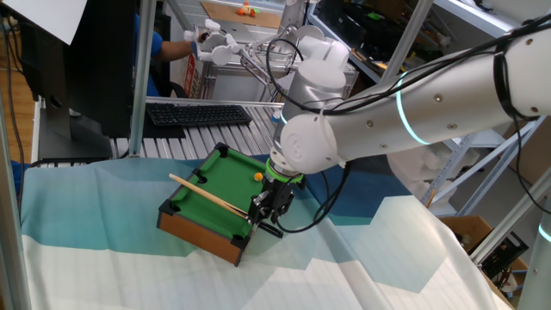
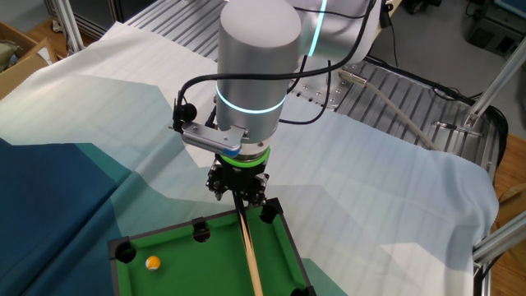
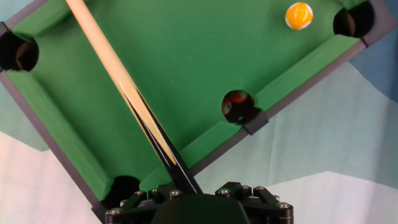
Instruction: Hit the pool ball
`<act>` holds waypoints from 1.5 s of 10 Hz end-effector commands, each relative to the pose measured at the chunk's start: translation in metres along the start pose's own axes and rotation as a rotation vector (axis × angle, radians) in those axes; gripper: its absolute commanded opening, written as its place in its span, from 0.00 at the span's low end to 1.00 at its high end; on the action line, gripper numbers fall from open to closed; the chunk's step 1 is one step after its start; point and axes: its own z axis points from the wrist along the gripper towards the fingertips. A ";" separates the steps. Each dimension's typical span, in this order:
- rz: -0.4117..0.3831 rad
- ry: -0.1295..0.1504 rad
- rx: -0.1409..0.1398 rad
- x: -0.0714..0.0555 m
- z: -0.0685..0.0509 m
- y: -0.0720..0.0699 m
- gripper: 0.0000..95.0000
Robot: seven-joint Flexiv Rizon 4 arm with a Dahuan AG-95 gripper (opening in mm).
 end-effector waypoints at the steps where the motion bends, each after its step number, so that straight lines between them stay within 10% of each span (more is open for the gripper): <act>1: -0.008 0.001 -0.001 0.000 0.000 0.000 0.60; 6: -0.007 0.002 -0.015 0.000 0.000 0.000 0.00; 15: 0.062 0.040 -0.022 0.002 -0.017 0.003 0.00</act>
